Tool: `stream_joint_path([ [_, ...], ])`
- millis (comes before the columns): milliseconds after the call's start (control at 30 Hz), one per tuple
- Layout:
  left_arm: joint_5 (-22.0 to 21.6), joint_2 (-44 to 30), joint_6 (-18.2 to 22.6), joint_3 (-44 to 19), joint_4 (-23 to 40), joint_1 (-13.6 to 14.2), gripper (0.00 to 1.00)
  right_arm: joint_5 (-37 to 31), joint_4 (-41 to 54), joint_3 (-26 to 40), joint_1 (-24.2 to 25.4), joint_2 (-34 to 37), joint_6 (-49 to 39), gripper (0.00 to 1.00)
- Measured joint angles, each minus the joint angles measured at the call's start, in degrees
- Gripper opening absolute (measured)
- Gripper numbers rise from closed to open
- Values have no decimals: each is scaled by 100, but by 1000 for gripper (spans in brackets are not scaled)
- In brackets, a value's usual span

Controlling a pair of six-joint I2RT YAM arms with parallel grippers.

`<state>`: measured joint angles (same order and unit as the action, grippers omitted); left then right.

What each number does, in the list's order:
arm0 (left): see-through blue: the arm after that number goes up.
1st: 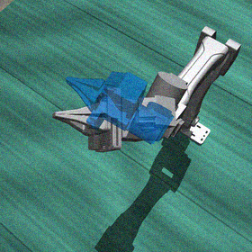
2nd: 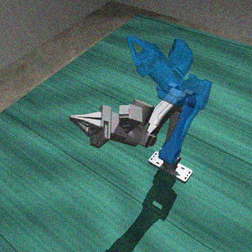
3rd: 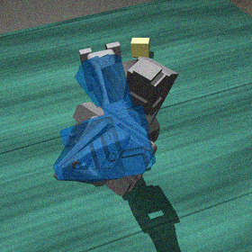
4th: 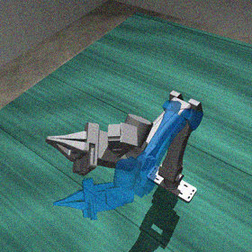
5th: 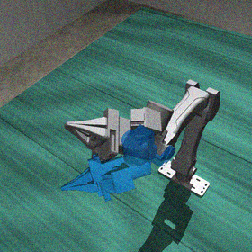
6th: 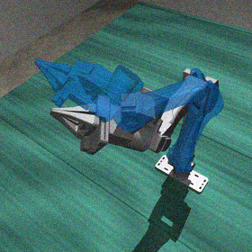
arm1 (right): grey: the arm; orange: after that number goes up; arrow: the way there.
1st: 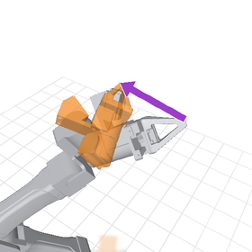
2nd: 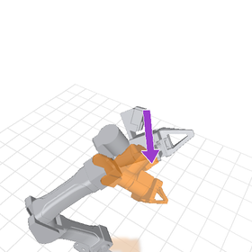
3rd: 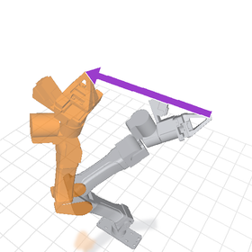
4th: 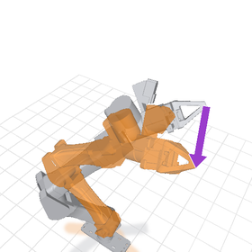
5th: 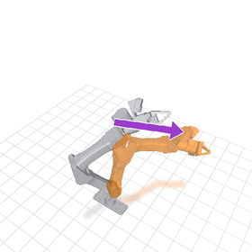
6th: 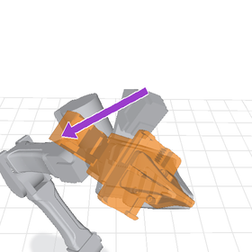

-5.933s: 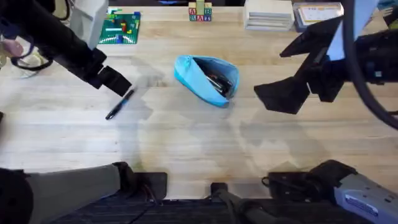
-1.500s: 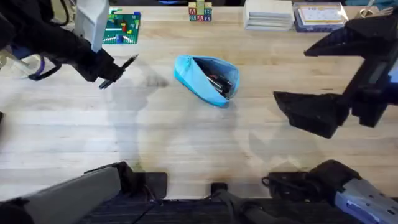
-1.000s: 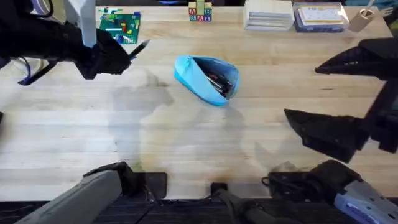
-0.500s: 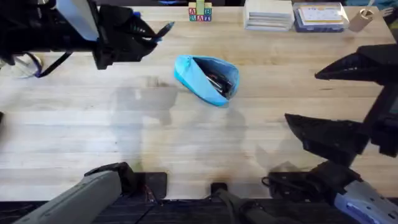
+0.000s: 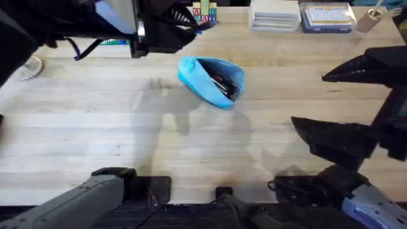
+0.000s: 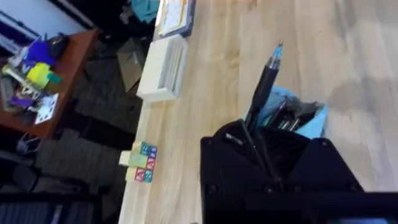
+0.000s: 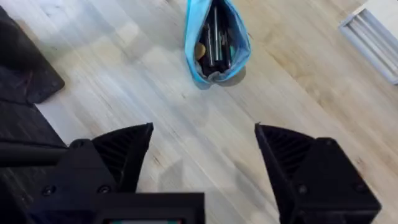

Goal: Unzip the bag, pick up the pens from the table one at a time and place them inside, then zip the bag closed.

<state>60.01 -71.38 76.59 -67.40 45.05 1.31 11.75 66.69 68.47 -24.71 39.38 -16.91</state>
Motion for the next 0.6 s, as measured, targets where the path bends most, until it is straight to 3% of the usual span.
stream_joint_path([
  [367, 9, -646, -77, 0, -421, 620, 43, 2, 0, 0, 0, 0, 1, 997],
  [600, 23, -956, -166, 0, -694, 834, 43, 0, 0, 0, 0, 0, 2, 998],
])
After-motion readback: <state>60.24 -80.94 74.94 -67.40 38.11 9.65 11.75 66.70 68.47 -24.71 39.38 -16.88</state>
